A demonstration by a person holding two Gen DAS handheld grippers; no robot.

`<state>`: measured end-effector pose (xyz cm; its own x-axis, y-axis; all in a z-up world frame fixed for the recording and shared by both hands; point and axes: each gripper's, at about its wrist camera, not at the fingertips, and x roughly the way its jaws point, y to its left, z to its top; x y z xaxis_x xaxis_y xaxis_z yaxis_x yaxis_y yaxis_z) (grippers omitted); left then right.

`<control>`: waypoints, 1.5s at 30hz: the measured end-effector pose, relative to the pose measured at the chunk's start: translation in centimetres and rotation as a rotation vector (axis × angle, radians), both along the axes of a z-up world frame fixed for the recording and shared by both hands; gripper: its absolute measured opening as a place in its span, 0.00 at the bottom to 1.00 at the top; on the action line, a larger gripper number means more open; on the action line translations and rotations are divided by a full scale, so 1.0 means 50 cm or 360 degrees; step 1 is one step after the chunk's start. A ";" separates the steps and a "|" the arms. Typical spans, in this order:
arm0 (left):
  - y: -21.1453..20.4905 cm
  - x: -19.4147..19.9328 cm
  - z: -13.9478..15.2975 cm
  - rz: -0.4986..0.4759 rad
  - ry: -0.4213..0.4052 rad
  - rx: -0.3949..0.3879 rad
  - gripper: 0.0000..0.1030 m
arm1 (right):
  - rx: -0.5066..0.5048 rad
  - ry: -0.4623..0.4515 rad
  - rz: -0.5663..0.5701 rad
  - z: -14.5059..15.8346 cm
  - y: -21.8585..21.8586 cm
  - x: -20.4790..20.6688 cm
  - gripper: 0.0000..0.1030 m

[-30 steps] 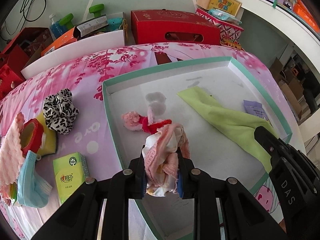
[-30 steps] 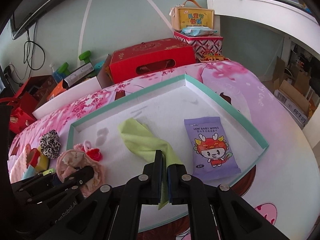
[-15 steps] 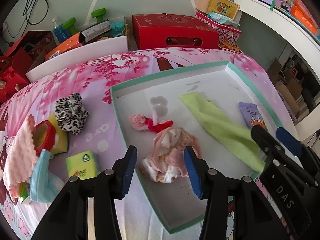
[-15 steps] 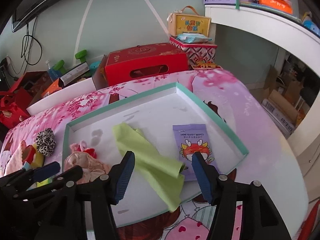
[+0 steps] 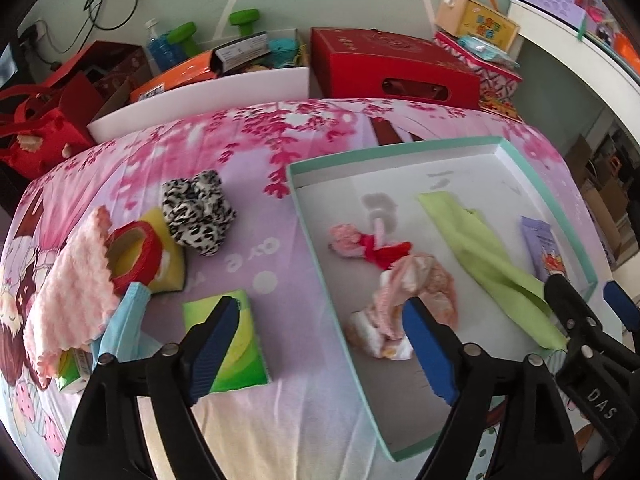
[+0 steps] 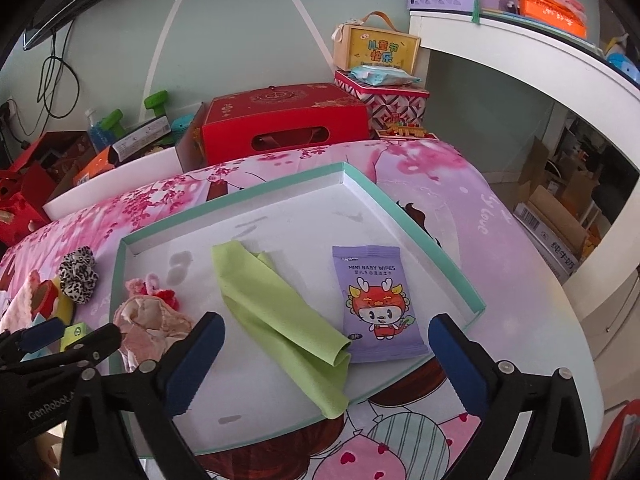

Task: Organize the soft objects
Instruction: 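Move both tools back toward the pink-white fuzzy towel and blue mask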

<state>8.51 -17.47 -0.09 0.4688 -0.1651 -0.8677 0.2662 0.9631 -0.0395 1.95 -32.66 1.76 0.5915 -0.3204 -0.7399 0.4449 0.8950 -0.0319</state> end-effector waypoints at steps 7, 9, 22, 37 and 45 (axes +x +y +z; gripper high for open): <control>0.030 0.002 -0.001 0.0104 -0.0027 -0.0022 0.91 | 0.0002 0.0023 -0.0030 -0.007 -0.004 0.002 1.00; 0.038 0.001 0.000 0.0130 -0.0037 -0.0013 0.91 | 0.0016 0.0026 -0.0030 -0.007 -0.004 0.002 1.00; 0.132 -0.014 0.043 0.0287 -0.0118 -0.0119 0.92 | 0.0083 -0.0059 0.0151 0.016 0.086 0.026 1.00; 0.395 -0.035 0.100 0.0819 -0.0260 -0.0165 0.92 | 0.0060 -0.0084 0.0545 0.017 0.289 0.075 1.00; 0.481 -0.053 0.098 0.0960 -0.0290 -0.0204 0.92 | 0.0129 -0.0039 0.0680 -0.006 0.376 0.098 1.00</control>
<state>5.85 6.59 4.83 0.6499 0.0764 -0.7562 -0.3075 0.9363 -0.1697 6.86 -13.86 1.47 0.6763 0.0156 -0.7364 0.0335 0.9981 0.0519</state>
